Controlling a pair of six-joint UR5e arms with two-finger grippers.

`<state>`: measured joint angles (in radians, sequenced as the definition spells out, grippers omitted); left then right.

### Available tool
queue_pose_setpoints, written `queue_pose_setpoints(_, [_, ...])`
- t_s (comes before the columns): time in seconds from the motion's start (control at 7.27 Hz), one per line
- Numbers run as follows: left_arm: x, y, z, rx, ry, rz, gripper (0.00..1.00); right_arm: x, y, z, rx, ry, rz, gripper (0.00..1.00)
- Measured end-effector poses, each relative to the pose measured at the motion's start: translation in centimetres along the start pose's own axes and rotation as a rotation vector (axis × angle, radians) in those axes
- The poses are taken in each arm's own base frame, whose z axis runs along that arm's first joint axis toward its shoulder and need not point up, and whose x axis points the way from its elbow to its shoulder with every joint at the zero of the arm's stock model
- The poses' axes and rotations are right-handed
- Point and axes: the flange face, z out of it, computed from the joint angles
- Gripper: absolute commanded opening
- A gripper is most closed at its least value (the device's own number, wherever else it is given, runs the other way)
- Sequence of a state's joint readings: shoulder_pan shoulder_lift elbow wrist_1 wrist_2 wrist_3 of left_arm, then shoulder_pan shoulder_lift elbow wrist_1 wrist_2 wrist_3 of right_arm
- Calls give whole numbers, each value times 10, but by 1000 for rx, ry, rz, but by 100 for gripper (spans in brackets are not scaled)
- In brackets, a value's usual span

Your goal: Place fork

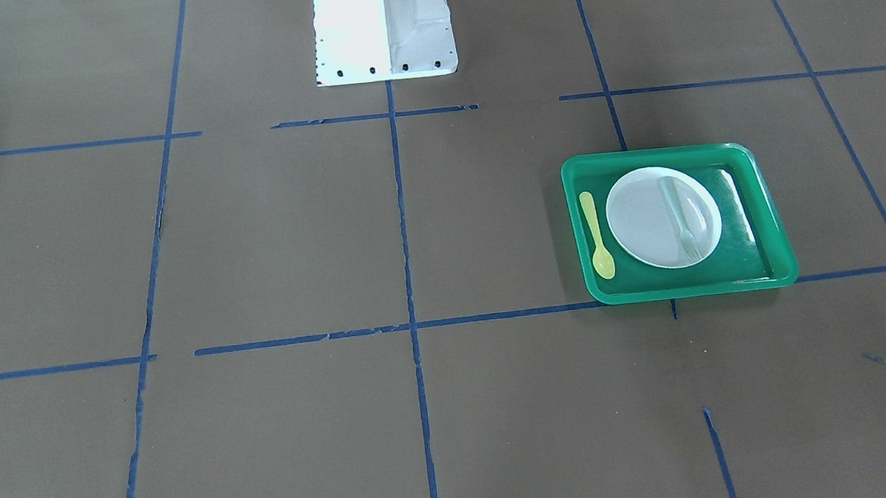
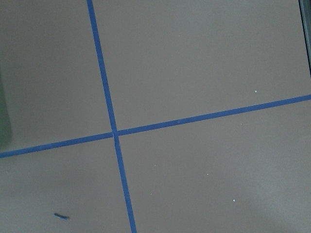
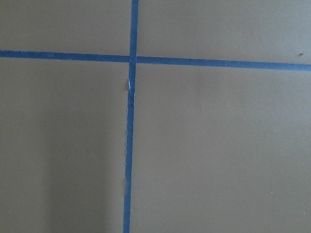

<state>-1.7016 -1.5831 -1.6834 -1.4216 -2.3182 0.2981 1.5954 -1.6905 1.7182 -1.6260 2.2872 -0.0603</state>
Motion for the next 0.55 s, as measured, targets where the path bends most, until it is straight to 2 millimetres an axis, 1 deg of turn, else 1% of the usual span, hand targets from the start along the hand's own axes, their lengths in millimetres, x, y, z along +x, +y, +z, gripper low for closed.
queue_pose_setpoints(0.14, [2,-1,5,-9,1,2,100,0,0,0,0,0,0,100])
queue_pose_setpoints(0.28, [2,3,14,-19,7,9,100,0,0,0,0,0,0,100])
queue_pose_setpoints(0.41, [4,11,24,-17,19,21,100,0,0,0,0,0,0,100])
queue_pose_setpoints(0.55, [18,10,31,-3,57,32,100,0,0,0,0,0,-1,100])
